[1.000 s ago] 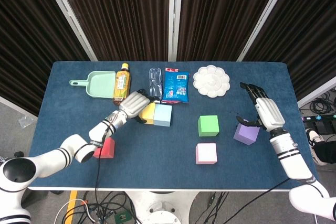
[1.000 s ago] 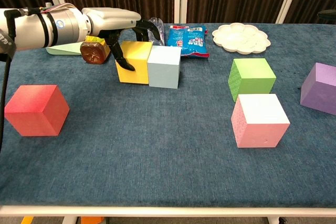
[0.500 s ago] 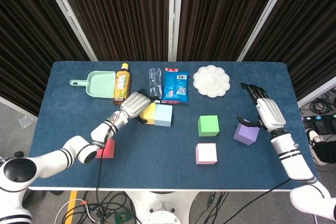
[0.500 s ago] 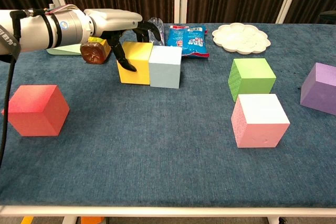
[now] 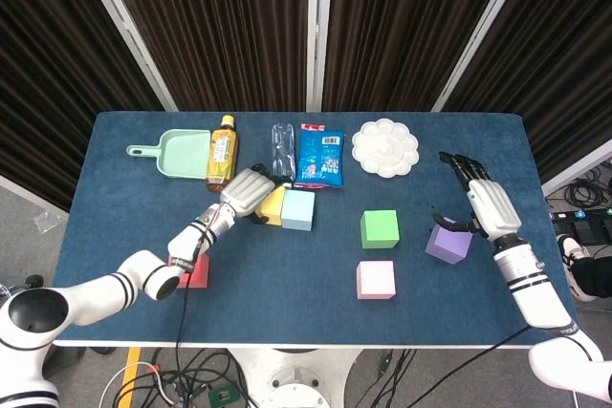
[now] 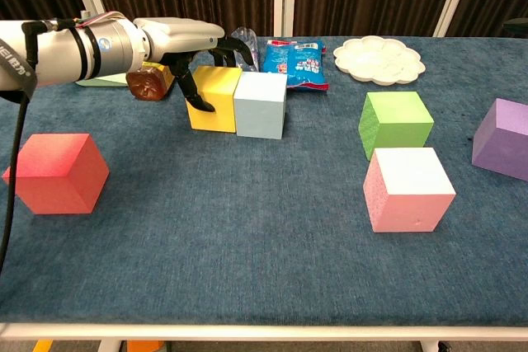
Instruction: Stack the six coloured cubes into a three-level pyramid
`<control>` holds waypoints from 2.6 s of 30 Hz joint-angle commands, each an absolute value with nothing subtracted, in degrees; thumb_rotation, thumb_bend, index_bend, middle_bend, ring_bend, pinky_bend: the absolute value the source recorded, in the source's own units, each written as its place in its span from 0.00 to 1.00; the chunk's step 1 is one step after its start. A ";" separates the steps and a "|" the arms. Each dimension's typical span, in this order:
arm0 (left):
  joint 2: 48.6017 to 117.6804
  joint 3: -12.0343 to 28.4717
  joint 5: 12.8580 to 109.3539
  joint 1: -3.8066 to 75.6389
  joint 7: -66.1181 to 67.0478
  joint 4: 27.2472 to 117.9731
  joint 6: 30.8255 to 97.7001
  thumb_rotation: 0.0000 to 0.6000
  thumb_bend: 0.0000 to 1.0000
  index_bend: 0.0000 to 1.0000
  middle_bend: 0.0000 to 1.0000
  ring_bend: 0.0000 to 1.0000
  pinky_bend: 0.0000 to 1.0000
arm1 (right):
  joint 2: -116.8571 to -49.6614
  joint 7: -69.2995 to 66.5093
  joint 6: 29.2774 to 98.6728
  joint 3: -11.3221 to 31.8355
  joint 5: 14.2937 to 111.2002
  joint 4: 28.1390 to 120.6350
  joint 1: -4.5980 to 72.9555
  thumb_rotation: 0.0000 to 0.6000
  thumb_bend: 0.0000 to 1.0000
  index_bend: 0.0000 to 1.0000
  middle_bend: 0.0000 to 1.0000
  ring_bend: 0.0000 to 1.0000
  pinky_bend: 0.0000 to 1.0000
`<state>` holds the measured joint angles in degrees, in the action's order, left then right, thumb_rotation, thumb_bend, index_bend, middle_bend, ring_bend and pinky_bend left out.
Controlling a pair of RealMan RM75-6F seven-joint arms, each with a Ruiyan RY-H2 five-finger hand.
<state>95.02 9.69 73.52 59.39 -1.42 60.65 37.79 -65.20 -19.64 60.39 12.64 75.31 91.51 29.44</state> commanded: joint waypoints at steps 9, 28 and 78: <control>93.94 9.96 70.11 58.84 2.94 63.97 37.53 1.00 0.19 0.15 0.27 0.27 0.16 | -65.03 -20.01 60.68 12.53 75.63 91.63 29.16 1.00 0.19 0.00 0.10 0.00 0.00; 92.21 10.17 61.19 57.94 12.14 69.45 38.52 1.00 0.15 0.13 0.23 0.27 0.16 | -64.74 -20.36 61.15 12.29 76.29 91.91 28.82 1.00 0.19 0.00 0.10 0.00 0.00; 92.91 10.69 55.60 60.77 14.47 67.81 36.32 1.00 0.15 0.14 0.34 0.28 0.16 | -64.47 -21.00 61.55 12.16 76.41 91.42 28.29 1.00 0.19 0.00 0.10 0.00 0.00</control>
<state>92.92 10.71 55.62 60.76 14.48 67.83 36.34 -64.48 -21.00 61.56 12.17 76.41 91.42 28.29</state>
